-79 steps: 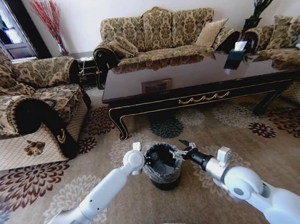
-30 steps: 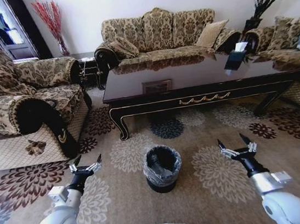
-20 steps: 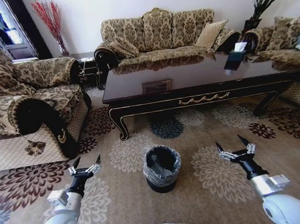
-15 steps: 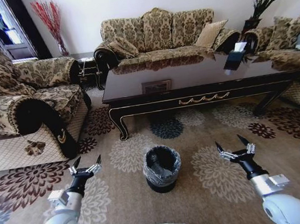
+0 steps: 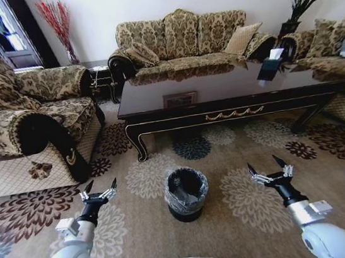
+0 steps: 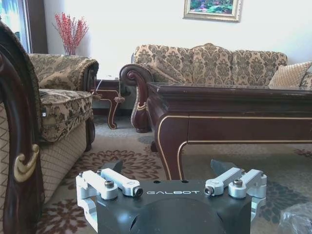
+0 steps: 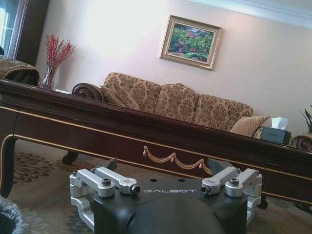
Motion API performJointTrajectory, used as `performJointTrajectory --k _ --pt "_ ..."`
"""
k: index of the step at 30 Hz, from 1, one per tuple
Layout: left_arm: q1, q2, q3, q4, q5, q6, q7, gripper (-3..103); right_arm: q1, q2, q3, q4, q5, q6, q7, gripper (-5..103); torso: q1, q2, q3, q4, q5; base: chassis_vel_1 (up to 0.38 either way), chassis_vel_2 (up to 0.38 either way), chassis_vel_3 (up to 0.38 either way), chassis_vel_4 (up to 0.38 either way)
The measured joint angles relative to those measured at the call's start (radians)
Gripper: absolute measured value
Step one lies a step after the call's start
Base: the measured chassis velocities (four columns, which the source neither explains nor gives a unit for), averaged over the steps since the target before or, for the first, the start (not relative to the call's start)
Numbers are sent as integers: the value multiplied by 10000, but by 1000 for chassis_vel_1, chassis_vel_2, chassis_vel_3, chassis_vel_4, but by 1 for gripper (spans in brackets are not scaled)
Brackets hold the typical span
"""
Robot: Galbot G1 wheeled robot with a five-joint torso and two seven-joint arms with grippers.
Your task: Move to the front of the table and pick up the trash from the floor, then place it into the trash bin.
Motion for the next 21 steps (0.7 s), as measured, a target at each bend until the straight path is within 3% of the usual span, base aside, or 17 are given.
performJointTrajectory --k 21 --pt "-7 6 15 9 -14 19 -19 100 -3 -6 -10 5 17 -16 13 100 -1 1 -4 0 0 188 -191 -187 191"
